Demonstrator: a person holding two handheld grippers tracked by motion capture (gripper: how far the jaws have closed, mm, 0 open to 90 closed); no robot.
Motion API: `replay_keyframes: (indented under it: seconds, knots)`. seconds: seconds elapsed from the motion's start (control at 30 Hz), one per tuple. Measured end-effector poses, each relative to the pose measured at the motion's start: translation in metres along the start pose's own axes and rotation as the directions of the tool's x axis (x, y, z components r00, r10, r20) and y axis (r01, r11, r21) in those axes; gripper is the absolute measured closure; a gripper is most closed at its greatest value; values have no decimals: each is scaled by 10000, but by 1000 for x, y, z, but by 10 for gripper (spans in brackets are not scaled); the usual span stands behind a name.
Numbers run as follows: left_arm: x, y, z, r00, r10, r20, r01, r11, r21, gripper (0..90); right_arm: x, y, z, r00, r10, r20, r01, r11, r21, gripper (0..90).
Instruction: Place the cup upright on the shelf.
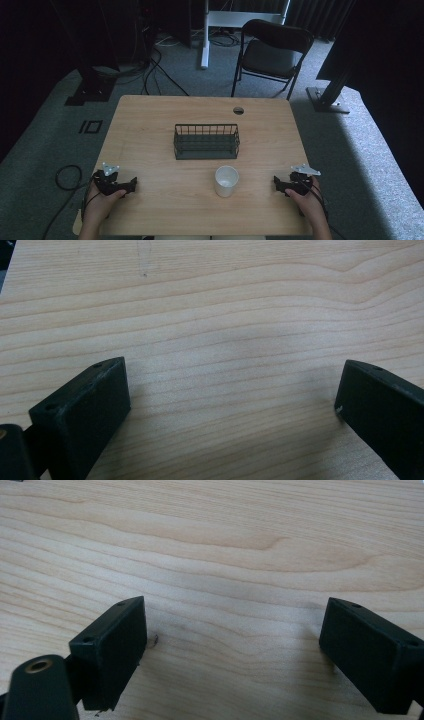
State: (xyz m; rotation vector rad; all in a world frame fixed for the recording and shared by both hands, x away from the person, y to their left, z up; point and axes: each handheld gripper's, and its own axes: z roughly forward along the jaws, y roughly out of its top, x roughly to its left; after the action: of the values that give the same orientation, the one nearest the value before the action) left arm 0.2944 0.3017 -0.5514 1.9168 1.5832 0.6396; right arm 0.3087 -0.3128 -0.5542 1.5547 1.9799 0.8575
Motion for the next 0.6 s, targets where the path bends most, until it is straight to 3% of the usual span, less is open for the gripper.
replay_keyframes:
  seconds: [0.6]
  knots:
    - [0, 0, 0, 10000, 20, 20, -20, 10000, 12, 16, 0, 0, 0, 10000, 0, 0, 0, 10000, -2, 113]
